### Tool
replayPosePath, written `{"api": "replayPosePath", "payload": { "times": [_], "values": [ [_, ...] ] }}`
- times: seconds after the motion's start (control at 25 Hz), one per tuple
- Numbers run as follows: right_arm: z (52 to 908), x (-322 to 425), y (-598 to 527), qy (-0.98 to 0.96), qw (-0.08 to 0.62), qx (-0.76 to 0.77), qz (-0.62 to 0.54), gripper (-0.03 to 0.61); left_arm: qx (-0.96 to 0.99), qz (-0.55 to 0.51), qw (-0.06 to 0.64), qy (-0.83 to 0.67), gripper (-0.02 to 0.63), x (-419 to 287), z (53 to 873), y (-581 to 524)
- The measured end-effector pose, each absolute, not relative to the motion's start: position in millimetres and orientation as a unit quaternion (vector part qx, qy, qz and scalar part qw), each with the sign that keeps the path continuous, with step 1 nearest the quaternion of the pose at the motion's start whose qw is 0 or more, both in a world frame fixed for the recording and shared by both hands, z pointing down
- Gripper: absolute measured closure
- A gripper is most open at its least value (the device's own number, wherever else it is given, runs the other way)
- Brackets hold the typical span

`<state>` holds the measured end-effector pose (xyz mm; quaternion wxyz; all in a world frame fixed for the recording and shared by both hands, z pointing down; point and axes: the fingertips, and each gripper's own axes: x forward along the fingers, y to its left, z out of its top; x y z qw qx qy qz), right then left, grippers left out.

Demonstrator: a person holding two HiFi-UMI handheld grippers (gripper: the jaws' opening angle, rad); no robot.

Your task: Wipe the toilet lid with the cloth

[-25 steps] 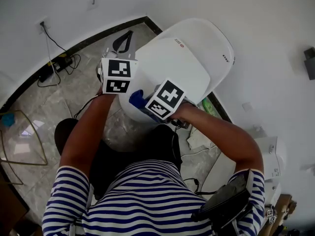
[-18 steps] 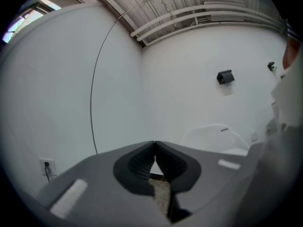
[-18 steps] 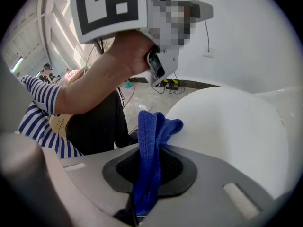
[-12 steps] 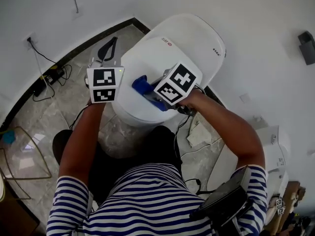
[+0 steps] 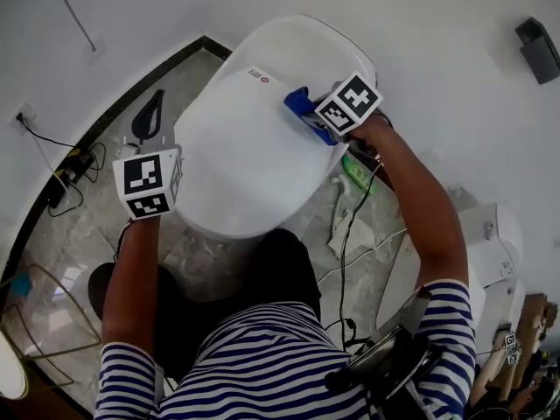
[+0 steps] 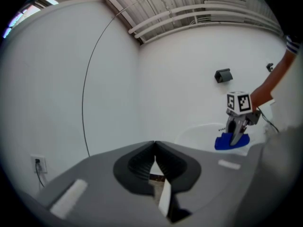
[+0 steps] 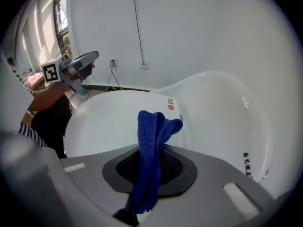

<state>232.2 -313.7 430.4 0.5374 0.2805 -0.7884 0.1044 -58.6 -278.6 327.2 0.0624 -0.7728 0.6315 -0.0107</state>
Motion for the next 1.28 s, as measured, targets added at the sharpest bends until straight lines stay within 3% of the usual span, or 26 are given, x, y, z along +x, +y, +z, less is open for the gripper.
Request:
{"api": "replayPosePath", "payload": {
  "times": [0.52,1.28],
  "values": [
    [465,312,-364,-0.769,0.548,0.311,0.110,0.517,-0.774,-0.025,0.064,0.629,0.609,-45,335,-283],
    [468,264,-290,-0.779,0.553,0.276,0.100,0.517,-0.778,-0.013,0.071,0.624,0.609,-49,324,-269]
  ]
}}
